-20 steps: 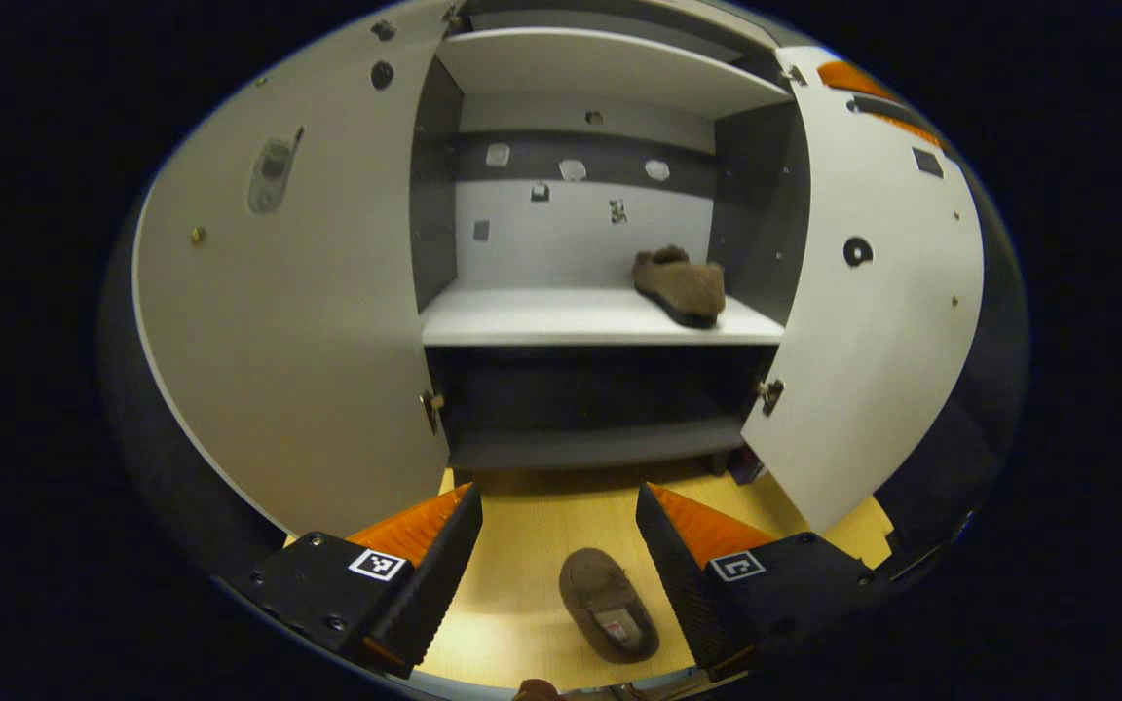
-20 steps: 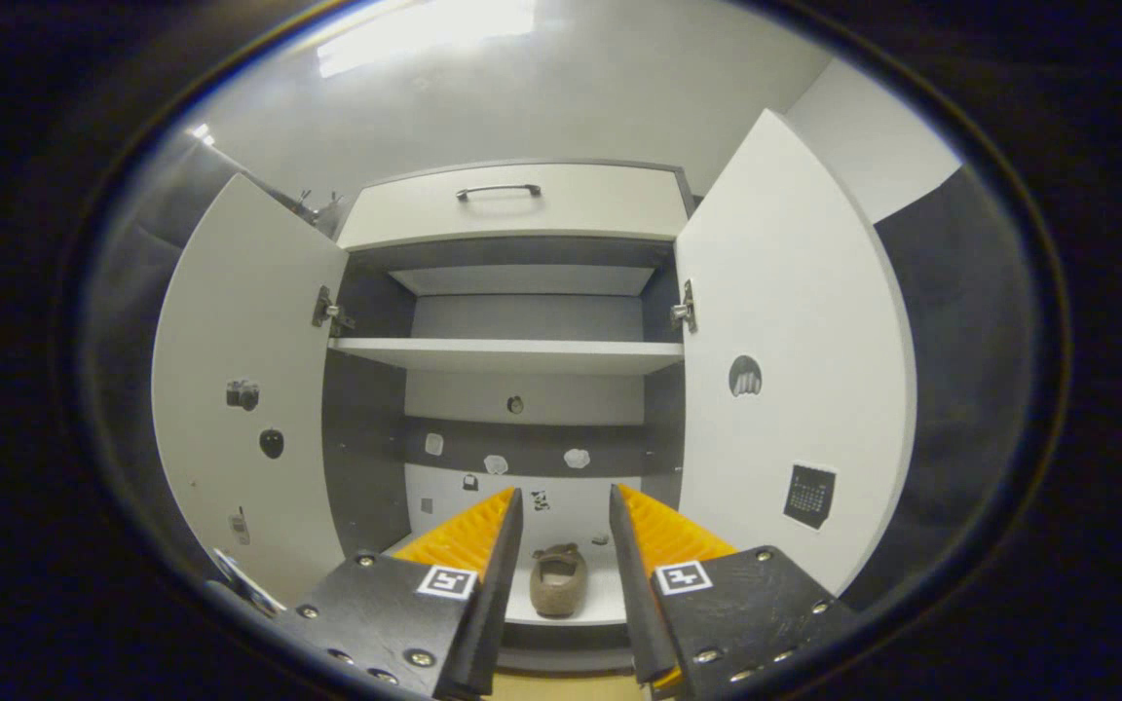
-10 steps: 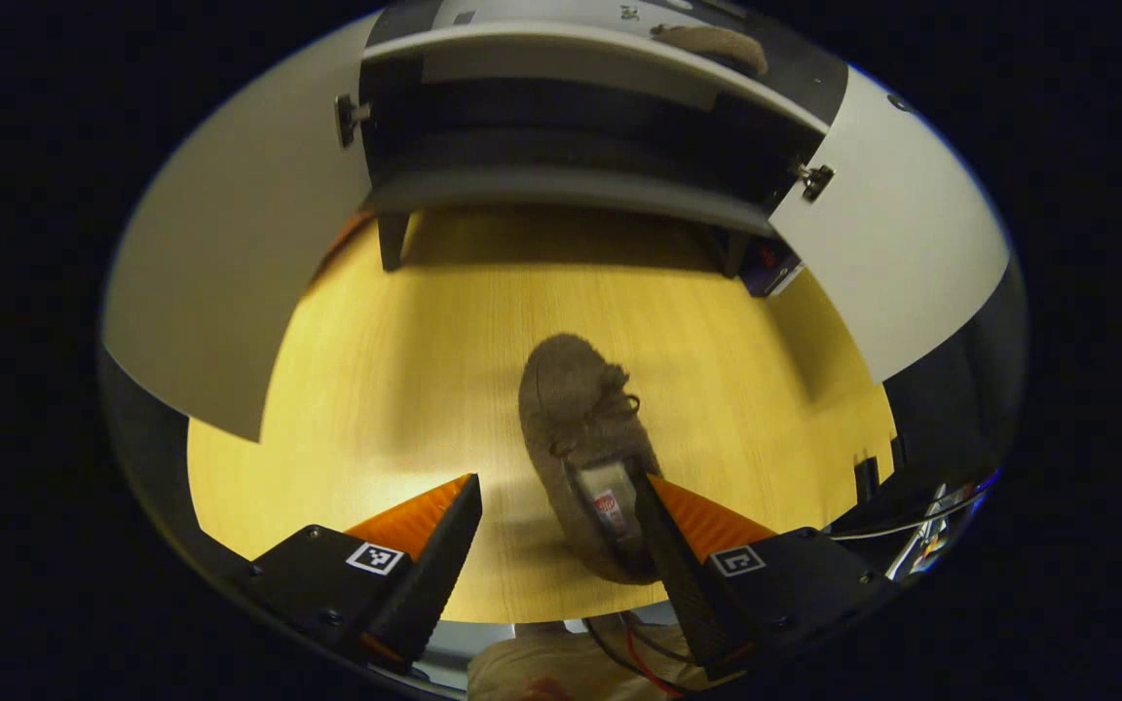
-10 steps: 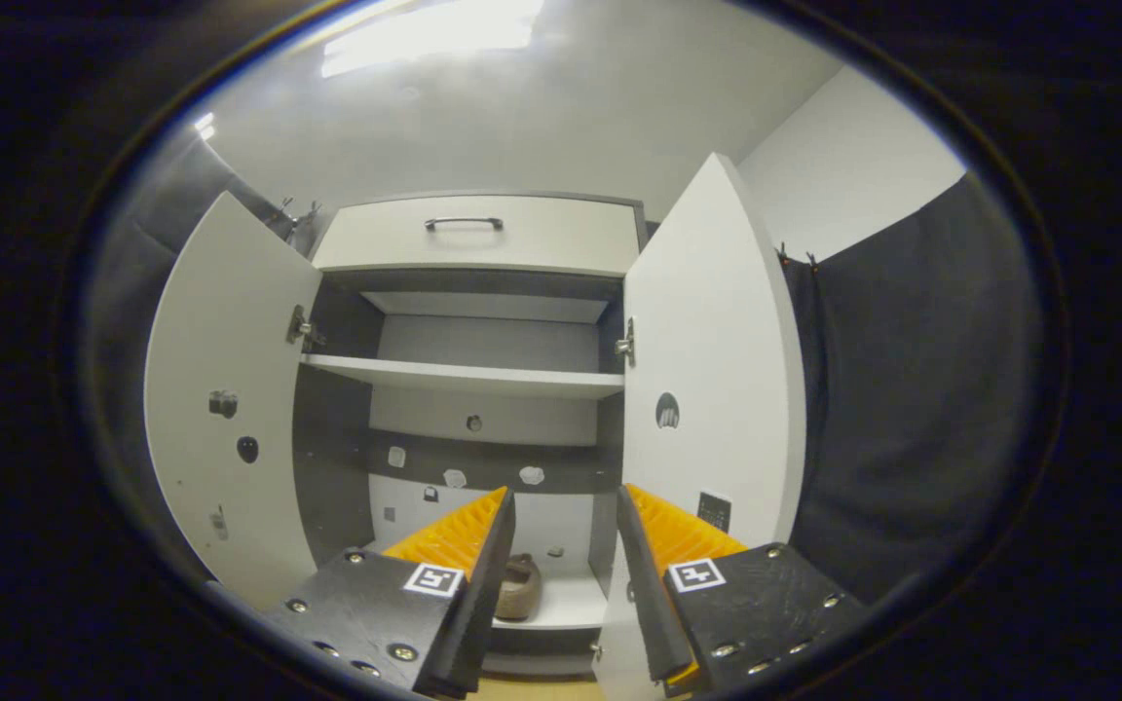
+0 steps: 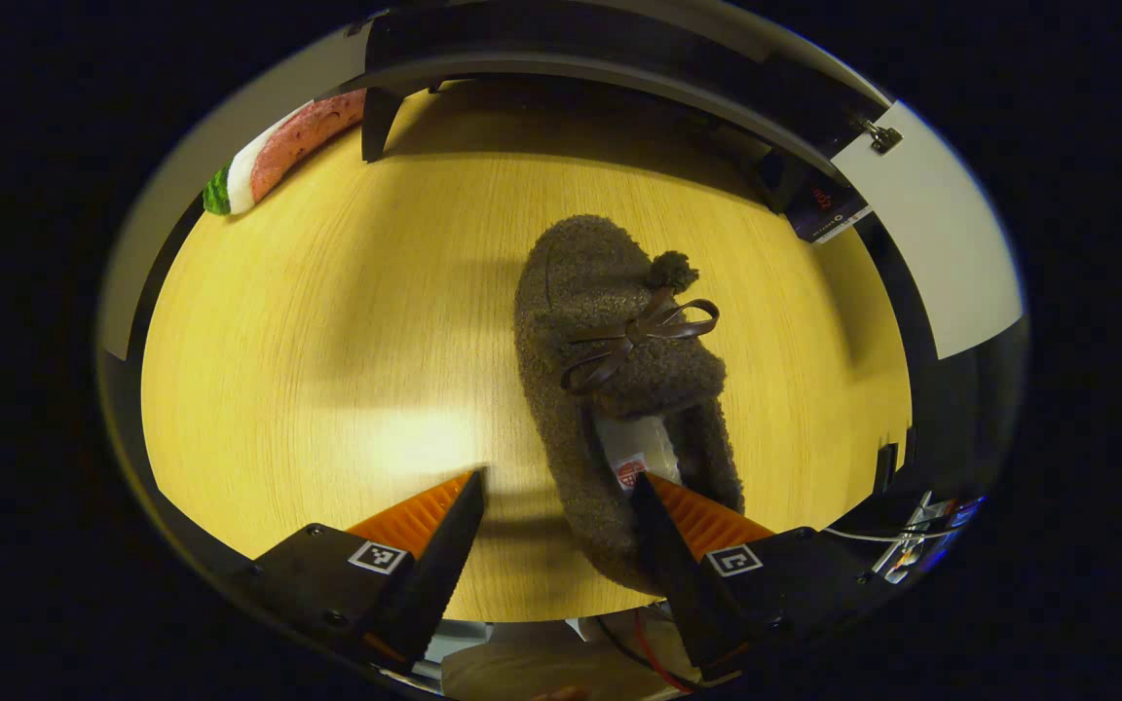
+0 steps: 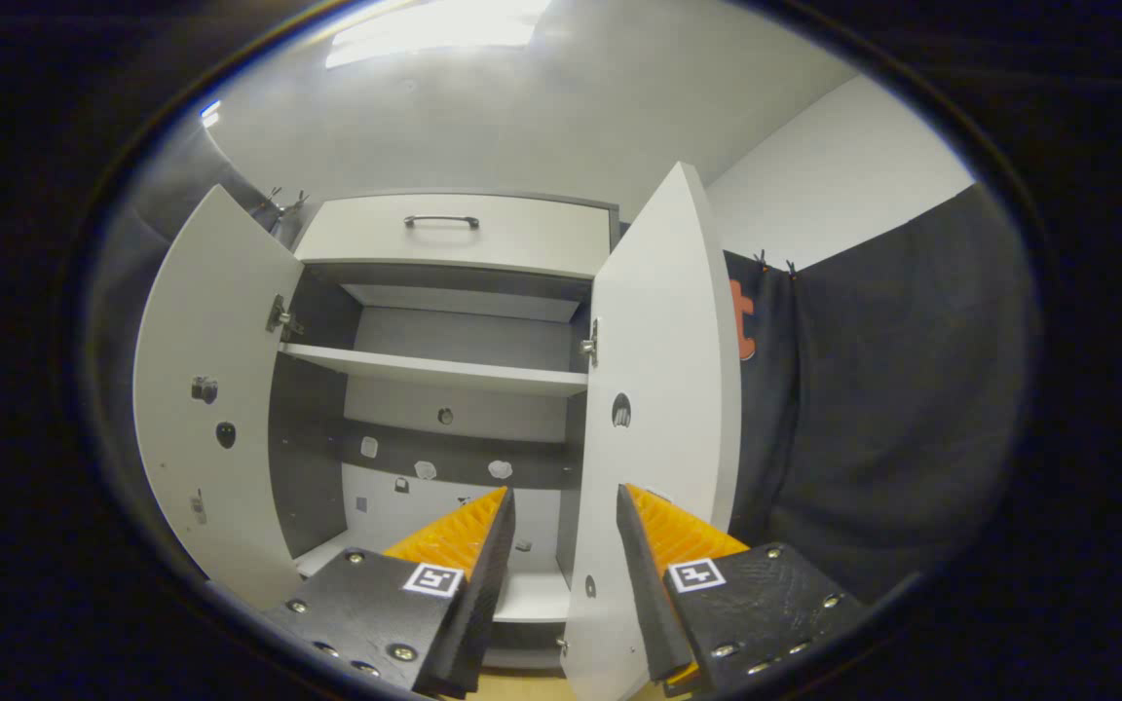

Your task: Grab one shoe with the right hand and put it into the shoe cabinet, grab the other shoe with the left hand and put it into the shoe cabinet; then close the right door with the right hand and the left door with the left hand.

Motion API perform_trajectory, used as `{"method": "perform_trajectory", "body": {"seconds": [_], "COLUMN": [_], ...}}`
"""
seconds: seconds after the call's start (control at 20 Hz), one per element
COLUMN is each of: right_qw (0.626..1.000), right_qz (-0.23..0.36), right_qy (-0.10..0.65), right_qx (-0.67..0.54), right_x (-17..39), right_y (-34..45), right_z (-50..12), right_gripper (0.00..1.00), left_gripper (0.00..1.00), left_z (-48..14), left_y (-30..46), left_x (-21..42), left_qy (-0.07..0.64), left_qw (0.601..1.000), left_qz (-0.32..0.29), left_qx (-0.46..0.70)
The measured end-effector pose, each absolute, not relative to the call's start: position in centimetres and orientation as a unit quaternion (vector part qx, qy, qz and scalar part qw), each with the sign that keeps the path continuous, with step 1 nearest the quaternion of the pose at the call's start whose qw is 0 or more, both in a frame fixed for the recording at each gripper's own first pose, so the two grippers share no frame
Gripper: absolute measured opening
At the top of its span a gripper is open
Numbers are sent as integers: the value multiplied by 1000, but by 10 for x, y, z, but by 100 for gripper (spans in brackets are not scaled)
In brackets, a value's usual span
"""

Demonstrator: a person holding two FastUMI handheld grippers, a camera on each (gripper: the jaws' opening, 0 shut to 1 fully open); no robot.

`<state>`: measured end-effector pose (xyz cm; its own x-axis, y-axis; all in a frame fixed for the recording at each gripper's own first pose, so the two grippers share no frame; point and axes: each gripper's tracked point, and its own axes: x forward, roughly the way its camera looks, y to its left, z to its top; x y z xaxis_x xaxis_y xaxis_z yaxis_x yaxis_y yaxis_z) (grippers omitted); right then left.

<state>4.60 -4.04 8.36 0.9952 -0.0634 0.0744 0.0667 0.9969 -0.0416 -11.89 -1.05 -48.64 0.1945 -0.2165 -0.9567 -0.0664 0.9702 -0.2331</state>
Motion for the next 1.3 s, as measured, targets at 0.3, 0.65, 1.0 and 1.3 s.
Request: {"method": "perform_trajectory", "body": {"seconds": [0.3,0.65,1.0,1.3], "right_qw": [999,999,999,999], "right_qz": [-36,-33,-23,-16], "right_qy": [-32,-35,-27,-38], "right_qx": [-23,-17,2,10], "right_x": [46,51,58,59], "right_y": [-47,-53,-57,-58], "right_z": [81,78,69,74], "right_gripper": [59,59,60,59], "left_gripper": [39,1,1,2], "left_z": [-488,-481,-405,-296], "left_y": [-25,-21,-12,19], "left_x": [-120,-106,-53,1], "left_qy": [650,643,554,450], "left_qw": [747,755,824,884], "left_qz": [-56,-40,-56,-60], "left_qx": [-130,-123,-99,-116]}}
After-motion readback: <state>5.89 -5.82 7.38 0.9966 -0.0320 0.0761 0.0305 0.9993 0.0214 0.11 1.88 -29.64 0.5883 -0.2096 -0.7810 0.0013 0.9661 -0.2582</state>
